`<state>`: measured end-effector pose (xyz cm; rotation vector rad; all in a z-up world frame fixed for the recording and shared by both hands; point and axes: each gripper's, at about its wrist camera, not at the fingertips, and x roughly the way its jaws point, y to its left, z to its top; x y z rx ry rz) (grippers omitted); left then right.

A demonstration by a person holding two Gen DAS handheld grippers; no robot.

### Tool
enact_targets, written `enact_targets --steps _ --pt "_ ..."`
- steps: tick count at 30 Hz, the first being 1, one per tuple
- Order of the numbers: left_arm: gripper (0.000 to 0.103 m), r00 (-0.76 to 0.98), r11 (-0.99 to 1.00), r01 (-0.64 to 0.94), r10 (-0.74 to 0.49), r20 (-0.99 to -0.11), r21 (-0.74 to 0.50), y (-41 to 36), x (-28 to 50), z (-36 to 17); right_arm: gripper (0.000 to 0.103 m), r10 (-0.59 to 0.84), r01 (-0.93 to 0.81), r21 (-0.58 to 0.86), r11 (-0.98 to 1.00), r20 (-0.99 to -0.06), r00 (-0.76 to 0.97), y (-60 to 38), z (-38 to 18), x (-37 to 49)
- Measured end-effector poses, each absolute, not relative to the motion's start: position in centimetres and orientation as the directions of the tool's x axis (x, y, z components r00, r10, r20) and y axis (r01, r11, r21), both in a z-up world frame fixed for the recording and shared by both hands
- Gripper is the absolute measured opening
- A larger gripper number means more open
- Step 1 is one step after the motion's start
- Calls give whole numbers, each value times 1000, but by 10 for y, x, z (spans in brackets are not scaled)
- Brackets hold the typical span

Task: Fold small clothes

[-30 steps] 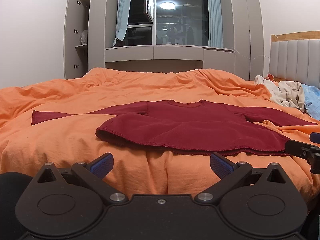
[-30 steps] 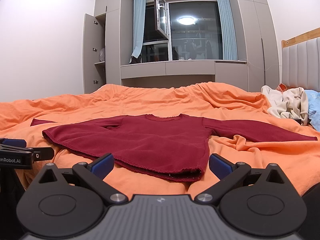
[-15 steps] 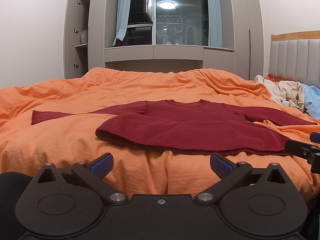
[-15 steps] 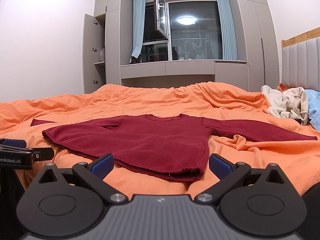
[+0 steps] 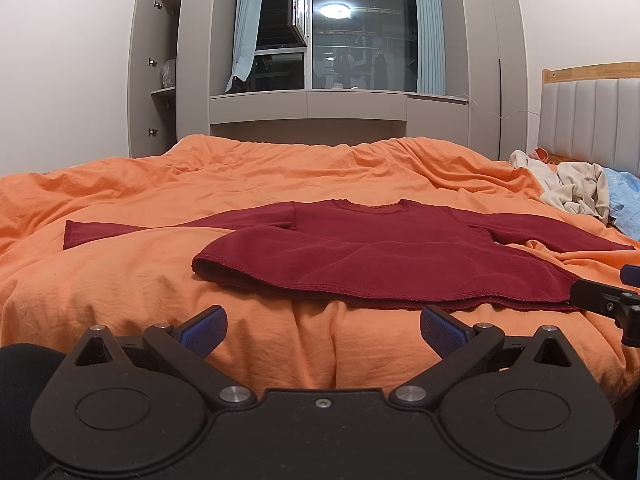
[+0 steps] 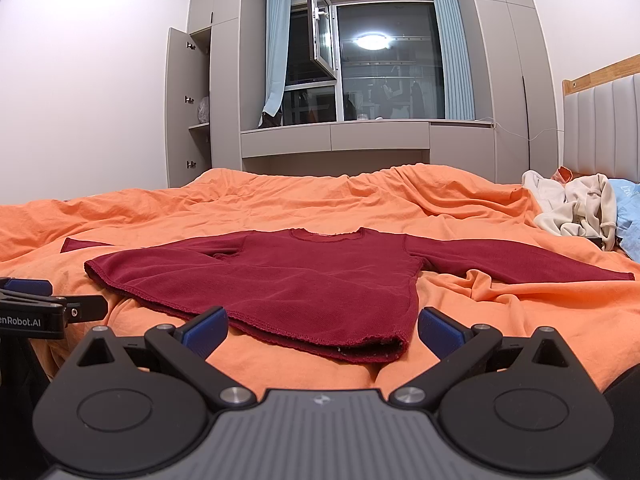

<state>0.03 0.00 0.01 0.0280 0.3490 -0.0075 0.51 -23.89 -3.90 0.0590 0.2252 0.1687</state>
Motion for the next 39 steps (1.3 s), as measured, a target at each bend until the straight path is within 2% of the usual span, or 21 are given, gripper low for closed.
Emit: enact_targets --steps 39 --pt "102 936 1000 13 -4 -353 25 1 3 -5 103 177 -158 98 983 -235 956 -241 -37 5"
